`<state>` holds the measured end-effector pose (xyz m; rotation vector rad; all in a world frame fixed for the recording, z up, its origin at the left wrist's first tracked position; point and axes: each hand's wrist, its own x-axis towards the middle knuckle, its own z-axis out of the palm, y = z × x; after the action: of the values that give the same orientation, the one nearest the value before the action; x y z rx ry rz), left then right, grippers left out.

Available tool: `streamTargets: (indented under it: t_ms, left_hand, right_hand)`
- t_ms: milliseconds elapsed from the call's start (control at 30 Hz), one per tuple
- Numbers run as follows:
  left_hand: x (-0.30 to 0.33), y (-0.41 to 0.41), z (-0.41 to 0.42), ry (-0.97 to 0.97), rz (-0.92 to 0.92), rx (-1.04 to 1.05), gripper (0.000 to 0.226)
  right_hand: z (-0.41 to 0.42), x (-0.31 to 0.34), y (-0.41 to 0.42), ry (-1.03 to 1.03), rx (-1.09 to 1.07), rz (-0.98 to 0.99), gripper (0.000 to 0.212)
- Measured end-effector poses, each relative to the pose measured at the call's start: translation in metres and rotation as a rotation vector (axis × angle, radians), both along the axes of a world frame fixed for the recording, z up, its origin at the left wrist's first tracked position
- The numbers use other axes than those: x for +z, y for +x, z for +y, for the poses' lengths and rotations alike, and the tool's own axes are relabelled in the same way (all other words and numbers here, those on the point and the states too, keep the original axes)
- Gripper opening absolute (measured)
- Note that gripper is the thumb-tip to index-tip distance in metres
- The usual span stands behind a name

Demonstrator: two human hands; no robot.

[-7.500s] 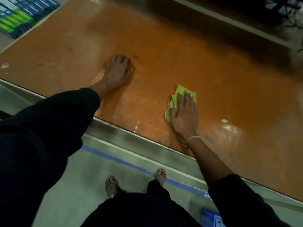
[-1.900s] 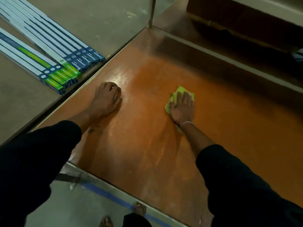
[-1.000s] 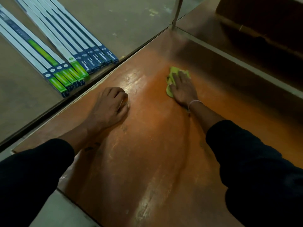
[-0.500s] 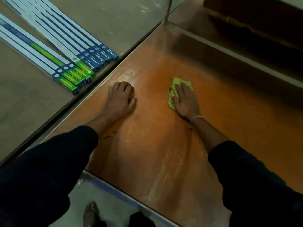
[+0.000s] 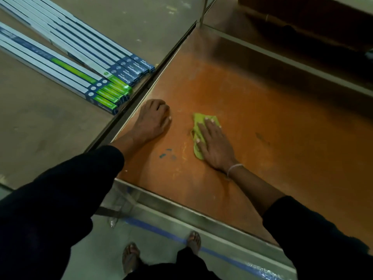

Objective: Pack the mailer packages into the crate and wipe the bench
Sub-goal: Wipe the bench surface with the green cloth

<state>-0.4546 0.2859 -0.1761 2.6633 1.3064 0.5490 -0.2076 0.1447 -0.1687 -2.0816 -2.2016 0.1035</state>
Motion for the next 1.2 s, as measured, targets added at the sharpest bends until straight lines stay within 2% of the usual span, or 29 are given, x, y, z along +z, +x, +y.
streamTargets:
  t_ms: [33, 67, 100, 167, 200, 233, 333, 367, 400, 433, 533, 567, 600, 700, 733, 767, 900, 967, 1067, 1200]
  left_hand:
    - [-0.001, -0.011, 0.0, 0.011, 0.0, 0.012, 0.049]
    - [-0.002, -0.021, -0.001, 0.011, -0.003, 0.026, 0.05]
    - [-0.003, -0.029, -0.003, 0.012, -0.004, 0.033, 0.05]
    - [-0.005, -0.039, -0.008, 0.028, -0.002, 0.029, 0.049]
    - [-0.005, -0.042, -0.011, 0.037, -0.003, 0.025, 0.048]
    - [-0.005, -0.044, -0.013, 0.044, -0.004, 0.02, 0.047]
    - [-0.005, -0.045, -0.017, 0.057, -0.029, 0.024, 0.043]
    - [-0.004, -0.045, -0.018, 0.056, -0.043, 0.033, 0.042]
    - [-0.003, -0.045, -0.019, 0.05, -0.052, 0.039, 0.041]
    - [-0.002, -0.046, -0.02, 0.043, -0.058, 0.041, 0.04]
    - [-0.002, -0.05, -0.023, 0.022, -0.066, 0.026, 0.038]
    - [-0.002, -0.051, -0.024, 0.013, -0.075, 0.019, 0.037]
    - [-0.003, -0.053, -0.025, 0.005, -0.089, 0.01, 0.037]
    - [-0.006, -0.062, -0.03, -0.037, -0.14, -0.035, 0.04]
    - [-0.007, -0.067, -0.033, -0.059, -0.162, -0.049, 0.041]
    - [-0.008, -0.073, -0.036, -0.079, -0.195, -0.057, 0.041]
    - [-0.008, -0.102, -0.061, -0.182, -0.446, -0.03, 0.032]
    - [-0.005, -0.117, -0.077, -0.269, -0.584, 0.008, 0.03]
    - [0.002, -0.143, -0.096, -0.327, -0.755, 0.113, 0.028]
    - [0.016, -0.179, -0.114, -0.331, -0.897, 0.228, 0.028]
  right_hand:
    - [-0.011, -0.001, -0.001, 0.004, 0.094, -0.016, 0.062]
    - [-0.017, -0.001, 0.001, 0.011, 0.09, -0.033, 0.061]
    - [-0.02, -0.003, 0.005, 0.029, -0.012, -0.042, 0.061]
    - [-0.026, -0.003, 0.003, 0.028, -0.372, -0.024, 0.067]
    - [-0.029, -0.002, -0.008, 0.018, -0.468, -0.013, 0.069]
    - [-0.035, -0.002, -0.026, 0.019, -0.436, -0.009, 0.069]
    - [-0.073, 0.002, -0.076, 0.005, 0.097, -0.014, 0.062]
    - [-0.085, 0.005, -0.082, -0.024, 0.23, -0.023, 0.061]
    - [-0.091, 0.006, -0.079, -0.035, 0.27, -0.032, 0.061]
    - [-0.092, 0.005, -0.074, -0.021, 0.208, -0.036, 0.061]
    - [-0.093, 0.002, -0.07, 0.027, -0.343, -0.029, 0.063]
    - [-0.095, 0.002, -0.08, 0.035, -0.426, -0.018, 0.064]
    - [-0.099, 0.002, -0.094, 0.038, -0.385, -0.016, 0.064]
    - [-0.119, 0.003, -0.122, -0.008, 0.103, -0.014, 0.062]
    - [-0.12, 0.006, -0.12, -0.019, 0.177, -0.01, 0.062]
    - [-0.118, 0.005, -0.116, -0.014, 0.164, -0.009, 0.061]
    - [-0.102, 0.001, -0.126, 0.018, -0.249, -0.004, 0.061]
    - [-0.098, 0.0, -0.153, 0.015, -0.157, -0.012, 0.063]
    - [-0.091, 0.001, -0.184, -0.006, 0.197, -0.023, 0.062]
    - [-0.052, 0.0, -0.219, -0.015, 0.26, -0.032, 0.061]
